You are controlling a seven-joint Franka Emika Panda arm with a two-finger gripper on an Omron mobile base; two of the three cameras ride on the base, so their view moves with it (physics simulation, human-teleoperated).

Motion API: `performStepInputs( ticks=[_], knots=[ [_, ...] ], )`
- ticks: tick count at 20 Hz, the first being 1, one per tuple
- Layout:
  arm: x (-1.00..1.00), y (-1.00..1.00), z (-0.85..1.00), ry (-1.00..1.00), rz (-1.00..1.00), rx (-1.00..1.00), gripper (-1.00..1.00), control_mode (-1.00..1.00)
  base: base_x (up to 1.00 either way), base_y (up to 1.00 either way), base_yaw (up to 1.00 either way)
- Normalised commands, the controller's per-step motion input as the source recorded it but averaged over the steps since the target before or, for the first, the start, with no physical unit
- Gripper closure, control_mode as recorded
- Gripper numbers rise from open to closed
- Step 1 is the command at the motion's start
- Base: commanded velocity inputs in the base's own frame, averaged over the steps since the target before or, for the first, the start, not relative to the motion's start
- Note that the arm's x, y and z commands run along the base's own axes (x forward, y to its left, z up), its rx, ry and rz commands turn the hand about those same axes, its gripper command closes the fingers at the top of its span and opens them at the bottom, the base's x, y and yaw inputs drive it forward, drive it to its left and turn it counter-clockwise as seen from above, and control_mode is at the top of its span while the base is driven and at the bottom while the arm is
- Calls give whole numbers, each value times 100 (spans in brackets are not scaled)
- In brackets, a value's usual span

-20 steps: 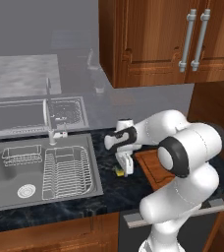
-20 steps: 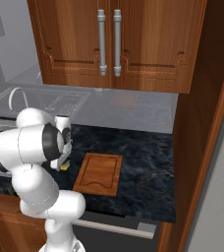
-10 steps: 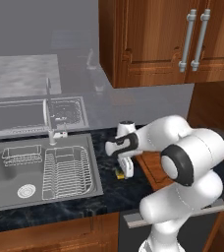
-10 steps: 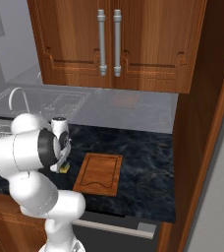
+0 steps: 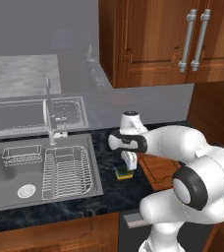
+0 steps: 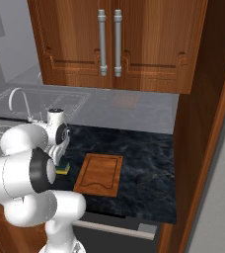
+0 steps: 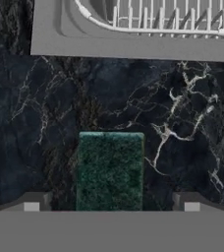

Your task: Pick up the sponge from the counter and clean the cutting board by briefly scrubbing or pressing down on the cutting board. Once finished, release the sponge.

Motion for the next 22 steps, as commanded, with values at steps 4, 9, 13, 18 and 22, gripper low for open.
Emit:
performStepInputs(
  ticks=[4, 9, 13, 18, 22],
  knots=[
    [-1, 0, 63, 0, 0, 0, -100, -100, 0, 0, 0],
    [-27, 0, 50, -1, 0, 0, -100, -100, 0, 0, 0],
    [-49, 0, 46, -4, 0, 0, -100, -100, 0, 0, 0],
    [-48, 0, 51, -5, 0, 0, -100, -100, 0, 0, 0],
    [-44, 0, 50, -6, -1, 0, -100, -100, 0, 0, 0]
  ],
)
